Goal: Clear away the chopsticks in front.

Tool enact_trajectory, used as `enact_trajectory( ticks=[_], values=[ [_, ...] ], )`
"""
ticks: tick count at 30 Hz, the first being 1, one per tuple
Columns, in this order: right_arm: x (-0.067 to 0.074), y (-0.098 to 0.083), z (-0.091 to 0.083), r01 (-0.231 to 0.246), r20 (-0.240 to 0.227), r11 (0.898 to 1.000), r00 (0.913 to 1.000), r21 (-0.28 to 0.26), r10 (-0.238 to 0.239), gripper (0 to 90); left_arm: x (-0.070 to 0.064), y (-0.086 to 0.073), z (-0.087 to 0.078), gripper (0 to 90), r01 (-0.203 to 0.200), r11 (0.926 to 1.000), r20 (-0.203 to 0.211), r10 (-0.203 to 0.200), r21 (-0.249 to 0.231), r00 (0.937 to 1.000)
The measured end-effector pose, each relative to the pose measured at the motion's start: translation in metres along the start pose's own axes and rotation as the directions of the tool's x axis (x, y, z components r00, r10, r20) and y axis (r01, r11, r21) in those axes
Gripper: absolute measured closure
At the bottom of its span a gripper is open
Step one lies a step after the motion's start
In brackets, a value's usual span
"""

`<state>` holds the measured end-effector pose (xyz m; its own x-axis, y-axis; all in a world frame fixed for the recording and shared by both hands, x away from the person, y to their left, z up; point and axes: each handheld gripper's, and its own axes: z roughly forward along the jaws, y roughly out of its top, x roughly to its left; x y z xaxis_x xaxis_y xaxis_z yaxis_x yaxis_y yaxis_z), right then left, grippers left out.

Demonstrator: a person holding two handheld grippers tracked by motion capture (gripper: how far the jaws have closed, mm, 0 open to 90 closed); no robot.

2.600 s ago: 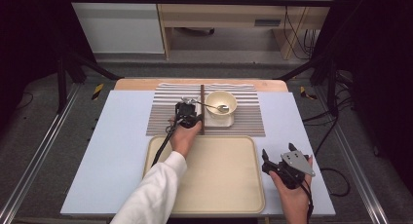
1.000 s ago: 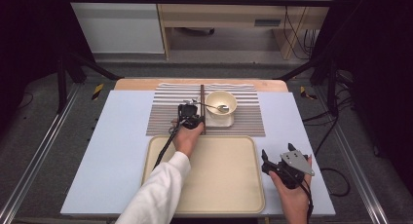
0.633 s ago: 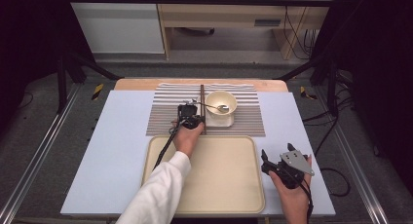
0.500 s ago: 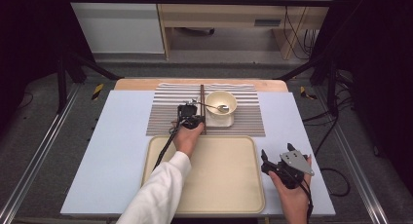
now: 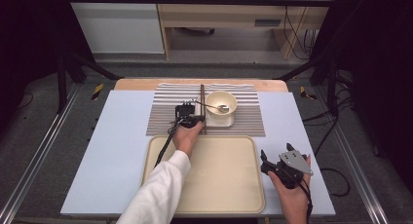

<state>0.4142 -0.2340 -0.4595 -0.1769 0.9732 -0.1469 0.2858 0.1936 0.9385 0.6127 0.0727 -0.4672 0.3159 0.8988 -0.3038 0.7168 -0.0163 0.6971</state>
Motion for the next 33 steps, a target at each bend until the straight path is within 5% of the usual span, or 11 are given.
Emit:
enact_trajectory(
  ticks=[14, 33],
  values=[
    [0.001, 0.000, 0.001, 0.007, -0.004, 1.000, 1.0000, 0.007, -0.007, 12.4, 0.005, -0.002, -0.002, 85.4, 0.048, 0.9986, 0.005, -0.048, -0.021, 0.9988],
    [0.003, 0.000, 0.001, 0.006, -0.010, 1.000, 0.9999, 0.007, -0.006, 12.5, 0.010, 0.001, -0.015, 85.7, 0.042, 0.9971, -0.029, -0.044, -0.064, 0.9986]
  ],
)
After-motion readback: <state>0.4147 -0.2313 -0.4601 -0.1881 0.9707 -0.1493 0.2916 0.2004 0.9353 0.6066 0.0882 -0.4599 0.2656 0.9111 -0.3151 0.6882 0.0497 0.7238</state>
